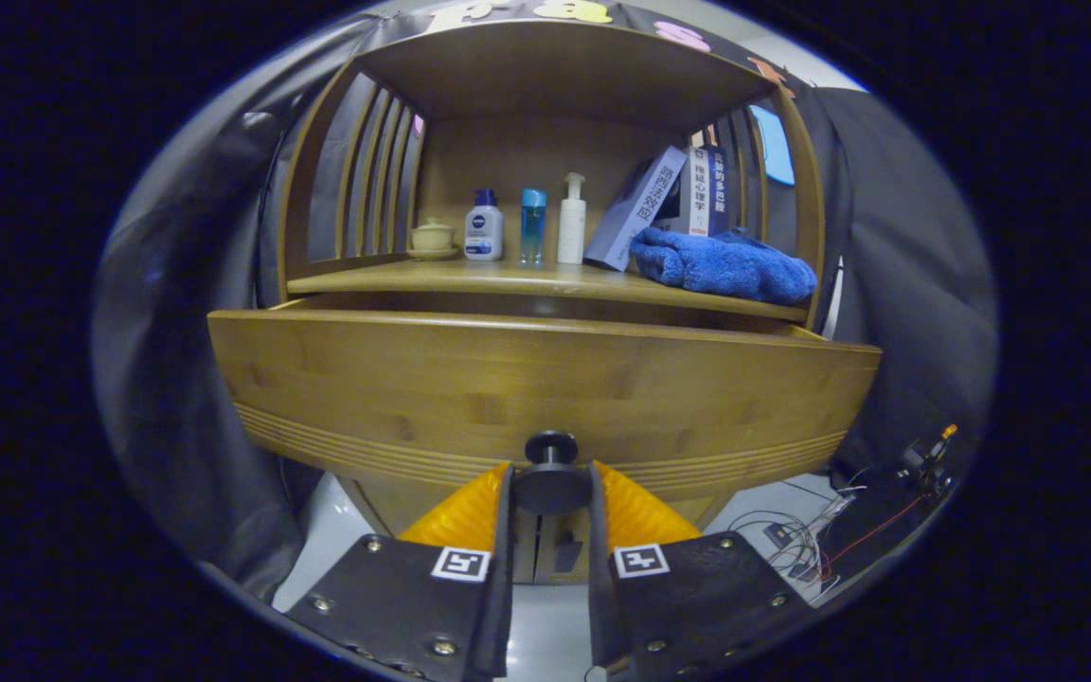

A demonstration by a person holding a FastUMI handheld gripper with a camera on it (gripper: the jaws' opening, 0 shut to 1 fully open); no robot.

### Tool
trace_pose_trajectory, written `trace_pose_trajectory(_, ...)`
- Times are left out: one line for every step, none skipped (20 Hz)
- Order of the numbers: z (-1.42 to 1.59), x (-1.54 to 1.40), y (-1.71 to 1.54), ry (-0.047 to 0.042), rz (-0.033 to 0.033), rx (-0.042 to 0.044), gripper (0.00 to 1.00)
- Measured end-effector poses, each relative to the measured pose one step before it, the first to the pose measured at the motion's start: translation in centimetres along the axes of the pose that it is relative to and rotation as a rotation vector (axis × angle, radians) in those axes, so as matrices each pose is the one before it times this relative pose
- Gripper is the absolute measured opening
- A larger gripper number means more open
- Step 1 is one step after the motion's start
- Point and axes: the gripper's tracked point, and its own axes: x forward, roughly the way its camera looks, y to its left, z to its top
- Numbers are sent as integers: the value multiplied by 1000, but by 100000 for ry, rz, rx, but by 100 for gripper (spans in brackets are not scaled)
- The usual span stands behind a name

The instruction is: Pull open the drawer, take out the items inside it, and place them on the countertop above the cabinet.

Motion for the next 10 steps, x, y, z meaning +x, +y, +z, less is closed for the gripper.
trace_pose_trajectory(-232, -649, -25, 208, 359, 1119, 33)
trace_pose_trajectory(-402, -566, -24, 425, 278, 528, 34)
trace_pose_trajectory(-400, -732, -11, 284, -416, 180, 34)
trace_pose_trajectory(-250, -937, -85, -1056, -570, 576, 33)
trace_pose_trajectory(-132, -957, -203, -1441, -382, -565, 33)
trace_pose_trajectory(-1180, 1852, 162, -2879, 4413, 2488, 25)
trace_pose_trajectory(35, -2476, 1015, -995, -233, 409, 17)
trace_pose_trajectory(-83, -1976, -504, 312, -2348, -4706, 9)
trace_pose_trajectory(416, -300, 368, -3683, 2286, -3356, 8)
trace_pose_trajectory(624, 150, -114, -2614, -1037, -1784, 7)
